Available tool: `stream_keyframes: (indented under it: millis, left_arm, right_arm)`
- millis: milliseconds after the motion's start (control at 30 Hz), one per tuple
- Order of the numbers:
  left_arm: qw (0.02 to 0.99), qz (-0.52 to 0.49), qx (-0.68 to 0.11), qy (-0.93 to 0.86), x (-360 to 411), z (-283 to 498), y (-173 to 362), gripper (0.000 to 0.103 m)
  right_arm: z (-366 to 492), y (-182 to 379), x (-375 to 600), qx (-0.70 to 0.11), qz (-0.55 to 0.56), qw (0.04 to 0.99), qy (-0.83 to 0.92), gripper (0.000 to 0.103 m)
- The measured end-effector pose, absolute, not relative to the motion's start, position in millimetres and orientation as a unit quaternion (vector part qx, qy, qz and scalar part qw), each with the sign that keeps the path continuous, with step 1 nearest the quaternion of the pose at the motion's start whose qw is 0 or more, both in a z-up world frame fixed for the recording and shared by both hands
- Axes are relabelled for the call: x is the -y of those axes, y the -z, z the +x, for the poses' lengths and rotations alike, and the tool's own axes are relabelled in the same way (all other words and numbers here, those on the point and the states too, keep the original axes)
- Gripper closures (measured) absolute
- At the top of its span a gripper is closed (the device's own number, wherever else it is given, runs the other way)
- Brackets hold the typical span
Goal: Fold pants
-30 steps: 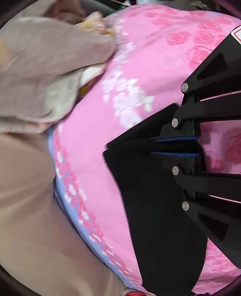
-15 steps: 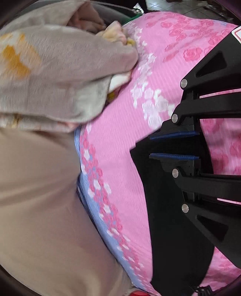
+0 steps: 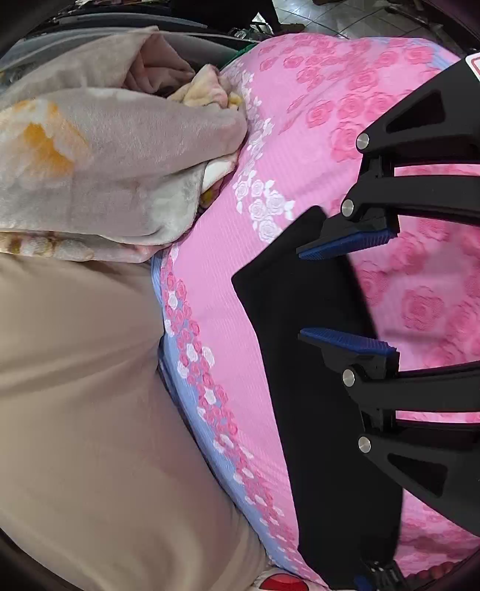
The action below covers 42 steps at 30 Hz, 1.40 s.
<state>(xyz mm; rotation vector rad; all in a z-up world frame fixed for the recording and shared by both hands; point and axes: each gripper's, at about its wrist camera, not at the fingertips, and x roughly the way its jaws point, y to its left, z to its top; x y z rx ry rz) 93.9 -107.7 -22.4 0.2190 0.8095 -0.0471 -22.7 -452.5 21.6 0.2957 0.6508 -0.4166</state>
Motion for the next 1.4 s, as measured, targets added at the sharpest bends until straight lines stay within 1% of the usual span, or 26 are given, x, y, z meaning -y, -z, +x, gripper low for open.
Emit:
stream_keyframes:
  millis: [133, 200, 267, 433, 667, 933, 967, 1000, 1033, 1067, 1200, 1267, 1333, 1367, 1400]
  left_arm:
    - [0.916, 0.101, -0.387, 0.025, 101, 93, 19, 0.005]
    - [0.917, 0.099, -0.386, 0.025, 97, 93, 17, 0.005]
    - [0.917, 0.096, -0.385, 0.027, 94, 92, 16, 0.005]
    - [0.919, 0.094, -0.382, 0.024, 85, 89, 16, 0.005]
    - [0.919, 0.077, -0.385, 0.019, 67, 87, 23, 0.005]
    - [0.916, 0.075, -0.394, 0.006, 59, 87, 30, 0.005]
    - [0.916, 0.075, -0.393, 0.007, 60, 87, 29, 0.005]
    - [0.916, 0.077, -0.393, 0.007, 61, 87, 29, 0.005]
    - [0.916, 0.078, -0.392, 0.008, 63, 87, 29, 0.005]
    - [0.917, 0.079, -0.392, 0.009, 64, 87, 29, 0.005]
    - [0.918, 0.084, -0.387, 0.012, 70, 89, 25, 0.005]
    - [0.919, 0.084, -0.384, 0.015, 72, 89, 23, 0.005]
    - [0.919, 0.081, -0.384, 0.018, 74, 90, 23, 0.005]
    - [0.919, 0.082, -0.386, 0.019, 75, 90, 24, 0.005]
    - [0.917, 0.084, -0.389, 0.017, 76, 91, 26, 0.005]
  right_arm:
    - [-36, -17, 435, -0.315, 0.145, 0.915, 0.206, 0.055]
    - [-39, -13, 430, -0.318, 0.144, 0.914, 0.208, 0.049]
    - [-39, -8, 430, -0.323, 0.148, 0.911, 0.211, 0.047]
    - [-42, 5, 437, -0.333, 0.161, 0.902, 0.223, 0.047]
    - [-29, 23, 485, -0.345, 0.226, 0.884, 0.222, 0.047]
    - [9, 26, 510, -0.358, 0.203, 0.881, 0.235, 0.049]
    - [17, 30, 514, -0.365, 0.202, 0.879, 0.232, 0.061]
    - [21, 32, 515, -0.371, 0.199, 0.877, 0.232, 0.081]
    - [26, 32, 516, -0.375, 0.191, 0.876, 0.235, 0.089]
    - [28, 30, 516, -0.372, 0.187, 0.879, 0.233, 0.094]
    - [23, -3, 518, -0.334, 0.15, 0.9, 0.237, 0.097]
    - [26, 7, 531, -0.352, 0.158, 0.89, 0.242, 0.097]
    - [36, 33, 538, -0.392, 0.165, 0.875, 0.23, 0.096]
    - [34, 31, 536, -0.382, 0.163, 0.88, 0.229, 0.095]
    - [32, 26, 535, -0.379, 0.168, 0.882, 0.224, 0.09]
